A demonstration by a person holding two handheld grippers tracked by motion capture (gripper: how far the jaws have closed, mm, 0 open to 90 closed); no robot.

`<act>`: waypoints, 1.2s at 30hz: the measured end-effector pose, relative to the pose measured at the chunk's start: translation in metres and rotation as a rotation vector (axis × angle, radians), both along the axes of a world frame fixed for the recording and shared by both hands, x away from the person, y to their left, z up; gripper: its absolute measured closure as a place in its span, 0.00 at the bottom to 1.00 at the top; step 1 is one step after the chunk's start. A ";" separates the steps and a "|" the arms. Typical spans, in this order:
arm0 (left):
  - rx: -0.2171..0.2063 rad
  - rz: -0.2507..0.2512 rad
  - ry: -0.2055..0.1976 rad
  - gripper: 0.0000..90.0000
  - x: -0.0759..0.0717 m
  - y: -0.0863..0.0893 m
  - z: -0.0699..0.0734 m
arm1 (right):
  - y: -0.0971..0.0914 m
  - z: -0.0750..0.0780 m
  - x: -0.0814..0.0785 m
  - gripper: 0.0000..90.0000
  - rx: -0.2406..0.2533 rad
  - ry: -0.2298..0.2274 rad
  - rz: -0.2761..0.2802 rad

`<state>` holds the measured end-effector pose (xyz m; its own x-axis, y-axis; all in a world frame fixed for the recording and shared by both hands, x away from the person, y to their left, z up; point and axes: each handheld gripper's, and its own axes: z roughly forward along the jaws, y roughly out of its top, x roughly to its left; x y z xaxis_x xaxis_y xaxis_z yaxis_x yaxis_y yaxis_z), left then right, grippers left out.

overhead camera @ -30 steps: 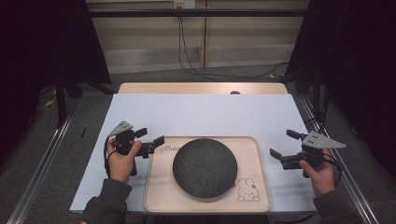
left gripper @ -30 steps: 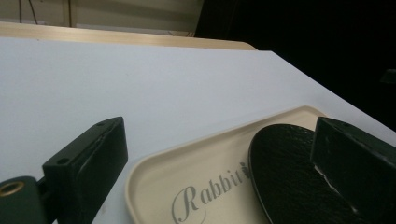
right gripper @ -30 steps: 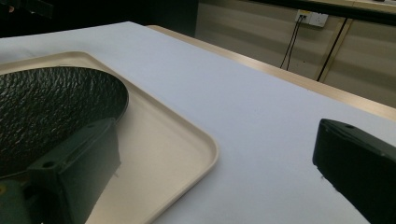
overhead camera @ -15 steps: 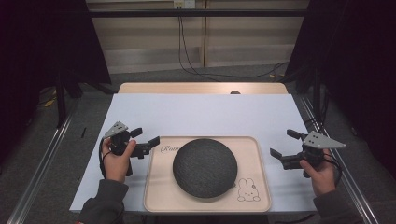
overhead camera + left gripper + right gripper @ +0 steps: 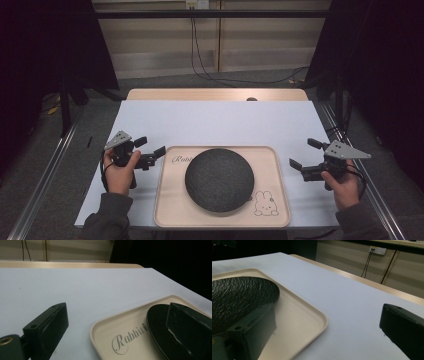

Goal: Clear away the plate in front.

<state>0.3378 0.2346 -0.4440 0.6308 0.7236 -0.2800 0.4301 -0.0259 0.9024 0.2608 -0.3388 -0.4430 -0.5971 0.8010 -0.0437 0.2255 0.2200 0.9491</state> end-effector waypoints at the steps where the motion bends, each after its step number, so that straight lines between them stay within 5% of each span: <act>1: 0.002 0.002 -0.001 0.04 0.000 0.001 0.000 | 0.000 0.000 0.000 0.00 0.000 -0.002 0.000; 36: 0.049 0.038 -0.034 0.05 -0.003 0.026 -0.001 | -0.002 0.000 0.001 0.00 0.001 -0.006 -0.006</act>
